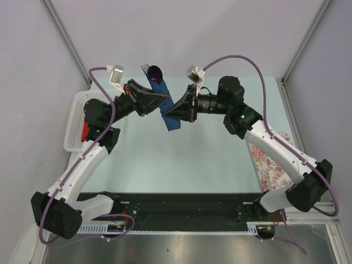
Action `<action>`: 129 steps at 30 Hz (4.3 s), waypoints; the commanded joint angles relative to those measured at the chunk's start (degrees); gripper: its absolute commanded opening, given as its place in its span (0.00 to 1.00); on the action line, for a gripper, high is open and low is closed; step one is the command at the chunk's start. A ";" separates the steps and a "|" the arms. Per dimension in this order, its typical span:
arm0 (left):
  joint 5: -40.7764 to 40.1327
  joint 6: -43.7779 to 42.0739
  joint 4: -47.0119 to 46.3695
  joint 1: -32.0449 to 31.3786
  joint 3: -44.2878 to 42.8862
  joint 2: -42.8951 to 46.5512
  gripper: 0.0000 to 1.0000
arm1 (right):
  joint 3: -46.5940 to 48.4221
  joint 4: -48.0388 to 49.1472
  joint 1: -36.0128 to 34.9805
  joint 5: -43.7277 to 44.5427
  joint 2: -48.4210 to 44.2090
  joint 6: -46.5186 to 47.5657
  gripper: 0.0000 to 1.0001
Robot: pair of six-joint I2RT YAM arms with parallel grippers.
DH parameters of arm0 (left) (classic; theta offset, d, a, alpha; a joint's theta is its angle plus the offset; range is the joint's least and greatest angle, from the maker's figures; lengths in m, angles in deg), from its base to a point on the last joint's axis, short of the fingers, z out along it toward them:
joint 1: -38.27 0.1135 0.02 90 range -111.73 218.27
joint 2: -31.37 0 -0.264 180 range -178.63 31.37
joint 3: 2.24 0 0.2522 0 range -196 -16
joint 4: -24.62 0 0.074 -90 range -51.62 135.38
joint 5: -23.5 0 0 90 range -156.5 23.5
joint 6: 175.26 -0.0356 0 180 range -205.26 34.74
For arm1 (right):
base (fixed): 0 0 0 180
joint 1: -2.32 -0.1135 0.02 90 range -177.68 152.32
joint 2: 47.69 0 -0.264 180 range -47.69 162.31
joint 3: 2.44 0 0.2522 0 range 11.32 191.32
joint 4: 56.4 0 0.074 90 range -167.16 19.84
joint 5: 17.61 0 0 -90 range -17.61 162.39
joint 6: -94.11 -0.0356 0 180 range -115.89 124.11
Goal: Place the utensils on the paper napkin and roll it up
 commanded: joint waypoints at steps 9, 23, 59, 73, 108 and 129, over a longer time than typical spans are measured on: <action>-0.91 -1.06 9.64 8.19 0.96 4.22 0.70 | 2.95 8.43 0.97 6.71 1.36 -10.64 0.00; -1.68 8.53 8.41 6.61 2.09 1.32 0.81 | 4.00 12.74 0.97 5.84 4.26 -17.32 0.00; 2.36 0.54 10.95 9.68 2.54 -0.09 0.00 | 4.53 6.24 -0.79 5.31 5.67 -7.57 0.48; 11.41 -40.55 53.65 25.84 -6.77 -3.15 0.00 | 6.72 -3.52 5.71 5.22 7.51 -2.65 1.00; 4.65 -61.61 77.93 46.51 -26.20 -51.58 0.00 | 9.71 -7.39 9.93 1.79 15.16 -3.44 1.00; 3.33 -63.02 81.45 42.91 -33.41 -61.61 0.01 | 13.40 -9.15 10.81 1.35 18.94 -3.35 1.00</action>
